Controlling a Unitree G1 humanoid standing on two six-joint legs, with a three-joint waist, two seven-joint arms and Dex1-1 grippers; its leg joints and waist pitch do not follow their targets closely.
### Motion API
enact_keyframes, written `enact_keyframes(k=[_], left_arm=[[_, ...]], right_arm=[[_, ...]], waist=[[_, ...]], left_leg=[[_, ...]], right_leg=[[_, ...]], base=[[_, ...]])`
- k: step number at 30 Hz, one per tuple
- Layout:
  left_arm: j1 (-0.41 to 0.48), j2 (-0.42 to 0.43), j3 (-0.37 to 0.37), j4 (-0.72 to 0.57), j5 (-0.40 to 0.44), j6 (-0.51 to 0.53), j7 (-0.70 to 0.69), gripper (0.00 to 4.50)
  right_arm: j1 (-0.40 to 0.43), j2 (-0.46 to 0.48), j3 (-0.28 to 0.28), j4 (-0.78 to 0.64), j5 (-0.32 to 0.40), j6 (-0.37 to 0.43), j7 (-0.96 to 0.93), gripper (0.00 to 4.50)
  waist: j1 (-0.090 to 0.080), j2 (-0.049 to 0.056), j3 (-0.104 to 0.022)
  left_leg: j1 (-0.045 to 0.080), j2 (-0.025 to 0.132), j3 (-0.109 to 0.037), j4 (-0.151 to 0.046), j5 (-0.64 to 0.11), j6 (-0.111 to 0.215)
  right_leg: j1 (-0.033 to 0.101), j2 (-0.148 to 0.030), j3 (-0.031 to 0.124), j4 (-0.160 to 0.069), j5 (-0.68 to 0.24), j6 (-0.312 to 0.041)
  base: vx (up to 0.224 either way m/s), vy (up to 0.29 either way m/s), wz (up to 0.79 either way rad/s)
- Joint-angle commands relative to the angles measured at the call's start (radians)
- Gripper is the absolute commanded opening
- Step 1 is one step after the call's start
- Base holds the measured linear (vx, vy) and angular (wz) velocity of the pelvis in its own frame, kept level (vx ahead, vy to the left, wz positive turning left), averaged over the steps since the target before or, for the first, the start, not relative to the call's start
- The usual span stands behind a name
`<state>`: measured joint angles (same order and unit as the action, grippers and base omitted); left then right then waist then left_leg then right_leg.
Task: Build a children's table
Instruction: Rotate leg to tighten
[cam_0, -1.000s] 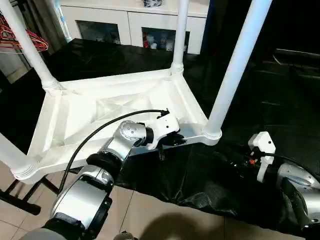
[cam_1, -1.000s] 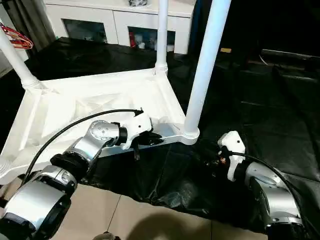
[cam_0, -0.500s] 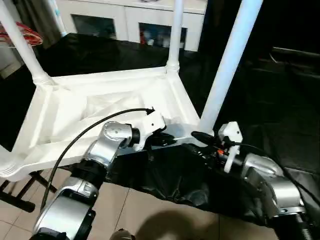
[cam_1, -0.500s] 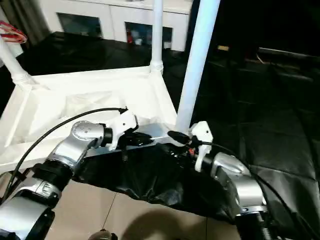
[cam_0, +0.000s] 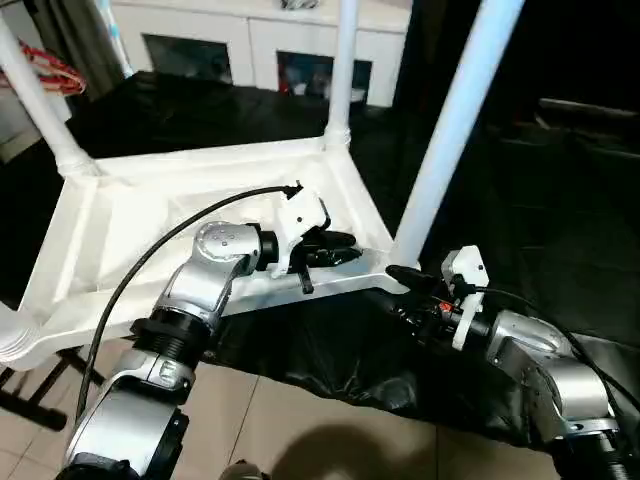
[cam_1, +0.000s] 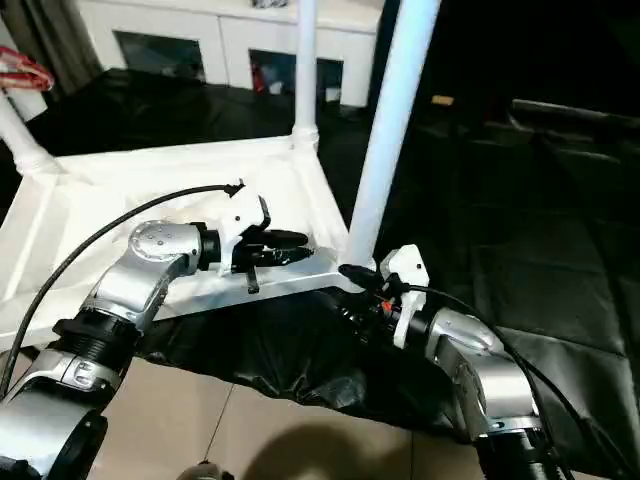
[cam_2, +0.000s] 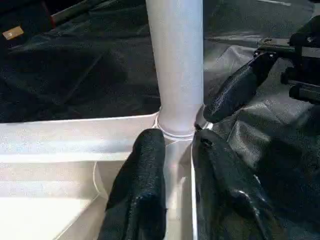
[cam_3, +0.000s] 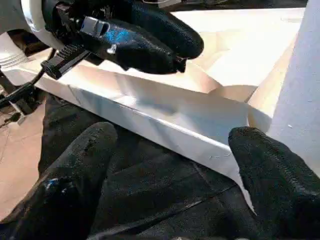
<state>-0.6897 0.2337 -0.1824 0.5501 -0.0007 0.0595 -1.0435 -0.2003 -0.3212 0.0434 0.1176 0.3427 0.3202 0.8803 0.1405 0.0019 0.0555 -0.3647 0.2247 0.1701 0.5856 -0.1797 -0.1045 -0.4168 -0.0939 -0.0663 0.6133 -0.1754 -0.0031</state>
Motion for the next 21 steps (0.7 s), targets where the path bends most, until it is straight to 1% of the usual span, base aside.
enact_keyframes(k=[1, 2, 3, 4, 5, 6, 7, 8, 9, 10, 11, 12, 13, 15, 17, 18, 19, 20, 21], left_arm=[[0.032, 0.042, -0.001, -0.093, 0.001, 0.053, -0.013, 1.51], [0.032, 0.042, -0.001, -0.093, 0.001, 0.053, -0.013, 1.55], [0.071, 0.084, -0.001, -0.175, -0.013, 0.118, -0.042, 1.59], [0.071, 0.084, -0.001, -0.175, -0.013, 0.118, -0.042, 1.59], [0.100, 0.109, 0.005, -0.233, -0.040, 0.170, -0.068, 1.68], [0.150, 0.155, 0.013, -0.319, -0.081, 0.245, -0.112, 1.81], [0.153, 0.158, 0.013, -0.325, -0.083, 0.250, -0.115, 1.93], [0.170, 0.176, 0.015, -0.352, -0.094, 0.271, -0.130, 2.00], [0.215, 0.227, 0.016, -0.417, -0.122, 0.330, -0.172, 2.02], [0.236, 0.251, 0.018, -0.447, -0.135, 0.357, -0.189, 2.02], [0.284, 0.303, 0.026, -0.519, -0.166, 0.423, -0.216, 2.12], [0.299, 0.319, 0.030, -0.545, -0.177, 0.447, -0.219, 2.26], [0.313, 0.332, 0.032, -0.567, -0.182, 0.464, -0.221, 2.37], [0.343, 0.358, 0.035, -0.617, -0.193, 0.509, -0.224, 2.47], [0.376, 0.380, 0.037, -0.668, -0.197, 0.555, -0.210, 2.56], [0.390, 0.386, 0.033, -0.674, -0.182, 0.555, -0.199, 2.76], [0.398, 0.391, 0.031, -0.681, -0.178, 0.559, -0.193, 2.83], [0.404, 0.394, 0.029, -0.682, -0.169, 0.559, -0.184, 2.90], [0.417, 0.396, 0.022, -0.679, -0.145, 0.556, -0.148, 3.01]], right_arm=[[0.002, 0.012, -0.002, -0.042, 0.010, 0.020, -0.010, 4.40], [0.002, 0.012, -0.002, -0.042, 0.010, 0.020, -0.010, 4.42], [0.002, 0.029, 0.012, -0.051, 0.007, 0.024, -0.023, 4.45], [0.002, 0.029, 0.012, -0.051, 0.007, 0.024, -0.023, 4.45], [0.001, 0.040, 0.024, -0.052, 0.005, 0.023, -0.028, 4.48], [-0.008, 0.059, 0.041, -0.040, -0.006, 0.016, -0.043, 4.50], [-0.009, 0.060, 0.042, -0.038, -0.008, 0.015, -0.044, 4.50], [-0.014, 0.067, 0.047, -0.030, -0.013, 0.011, -0.051, 4.50], [-0.043, 0.092, 0.054, 0.012, -0.036, -0.006, -0.085, 4.50], [-0.058, 0.104, 0.056, 0.035, -0.045, -0.012, -0.103, 4.50], [-0.103, 0.139, 0.058, 0.097, -0.072, -0.031, -0.150, 4.50], [-0.119, 0.151, 0.059, 0.119, -0.083, -0.040, -0.167, 4.50], [-0.135, 0.164, 0.060, 0.140, -0.089, -0.044, -0.178, 4.50], [-0.172, 0.192, 0.064, 0.189, -0.104, -0.063, -0.200, 4.50], [-0.219, 0.230, 0.065, 0.253, -0.110, -0.073, -0.238, 4.50], [-0.242, 0.251, 0.061, 0.285, -0.112, -0.080, -0.264, 4.50], [-0.253, 0.261, 0.061, 0.299, -0.114, -0.084, -0.277, 4.50], [-0.264, 0.272, 0.060, 0.314, -0.114, -0.090, -0.287, 4.50], [-0.297, 0.308, 0.055, 0.360, -0.113, -0.113, -0.309, 4.50]], waist=[[0.000, 0.001, -0.069], [-0.002, -0.001, -0.069], [-0.003, 0.003, -0.071], [-0.005, 0.003, -0.072], [-0.008, 0.003, -0.070], [-0.009, 0.006, -0.070], [-0.008, 0.005, -0.070], [-0.010, 0.008, -0.070], [-0.012, 0.010, -0.069], [-0.013, 0.013, -0.069], [-0.022, 0.012, -0.066], [-0.030, 0.003, -0.063], [-0.030, 0.011, -0.062], [-0.035, 0.012, -0.061], [-0.035, 0.015, -0.060], [-0.033, 0.003, -0.060], [-0.035, 0.005, -0.059], [-0.034, 0.007, -0.061], [-0.035, 0.007, -0.061]], left_leg=[[0.003, 0.001, 0.005, -0.072, -0.214, 0.018], [0.001, 0.002, 0.004, -0.072, -0.210, 0.016], [0.003, 0.002, 0.004, -0.072, -0.201, 0.015], [0.001, 0.002, 0.004, -0.072, -0.194, 0.017], [0.003, 0.000, 0.006, -0.071, -0.194, 0.017], [0.005, 0.001, 0.007, -0.073, -0.198, 0.014], [0.006, 0.002, 0.007, -0.073, -0.200, 0.011], [0.004, 0.002, 0.006, -0.076, -0.205, 0.006], [0.009, 0.001, 0.008, -0.075, -0.217, 0.002], [0.009, 0.001, 0.007, -0.076, -0.223, 0.000], [0.003, -0.001, 0.006, -0.082, -0.235, -0.010], [0.004, -0.002, 0.005, -0.085, -0.248, -0.014], [0.012, -0.001, 0.007, -0.082, -0.265, -0.020], [0.014, -0.001, 0.008, -0.083, -0.277, -0.024], [0.017, -0.001, 0.008, -0.085, -0.291, -0.028], [0.012, -0.003, 0.006, -0.087, -0.280, -0.026], [0.012, -0.002, 0.006, -0.088, -0.278, -0.027], [0.013, -0.003, 0.005, -0.086, -0.272, -0.028], [0.013, -0.004, 0.007, -0.085, -0.261, -0.029]], right_leg=[[0.062, -0.042, 0.034, -0.075, -0.227, -0.166], [0.063, -0.041, 0.034, -0.071, -0.211, -0.170], [0.062, -0.039, 0.034, -0.067, -0.187, -0.177], [0.062, -0.040, 0.034, -0.065, -0.172, -0.181], [0.058, -0.036, 0.034, -0.065, -0.169, -0.186], [0.057, -0.035, 0.035, -0.065, -0.169, -0.195], [0.056, -0.037, 0.035, -0.063, -0.166, -0.201], [0.057, -0.035, 0.034, -0.061, -0.170, -0.204], [0.052, -0.033, 0.034, -0.064, -0.181, -0.203], [0.051, -0.034, 0.035, -0.064, -0.183, -0.206], [0.053, -0.031, 0.034, -0.063, -0.197, -0.205], [0.052, -0.033, 0.034, -0.064, -0.234, -0.204], [0.045, -0.033, 0.035, -0.068, -0.262, -0.198], [0.045, -0.032, 0.037, -0.068, -0.256, -0.199], [0.043, -0.030, 0.038, -0.069, -0.263, -0.195], [0.050, -0.032, 0.037, -0.067, -0.271, -0.189], [0.047, -0.032, 0.038, -0.069, -0.277, -0.182], [0.048, -0.033, 0.038, -0.068, -0.270, -0.182], [0.048, -0.031, 0.039, -0.067, -0.253, -0.177]], base=[[0.000, 0.000, 0.00], [0.000, 0.000, 0.00], [0.000, 0.000, 0.00], [0.000, 0.000, 0.00], [0.000, 0.000, 0.00], [0.000, 0.000, 0.00], [0.000, 0.000, 0.00], [0.000, 0.000, 0.00], [0.000, 0.000, 0.00], [0.000, 0.000, 0.00], [0.000, 0.000, 0.00], [0.000, 0.000, 0.00], [0.000, 0.000, 0.00], [0.000, 0.000, 0.00], [0.000, 0.000, 0.00], [0.000, 0.000, 0.00], [0.000, 0.000, 0.00], [0.000, 0.000, 0.00], [0.000, 0.000, 0.00]])
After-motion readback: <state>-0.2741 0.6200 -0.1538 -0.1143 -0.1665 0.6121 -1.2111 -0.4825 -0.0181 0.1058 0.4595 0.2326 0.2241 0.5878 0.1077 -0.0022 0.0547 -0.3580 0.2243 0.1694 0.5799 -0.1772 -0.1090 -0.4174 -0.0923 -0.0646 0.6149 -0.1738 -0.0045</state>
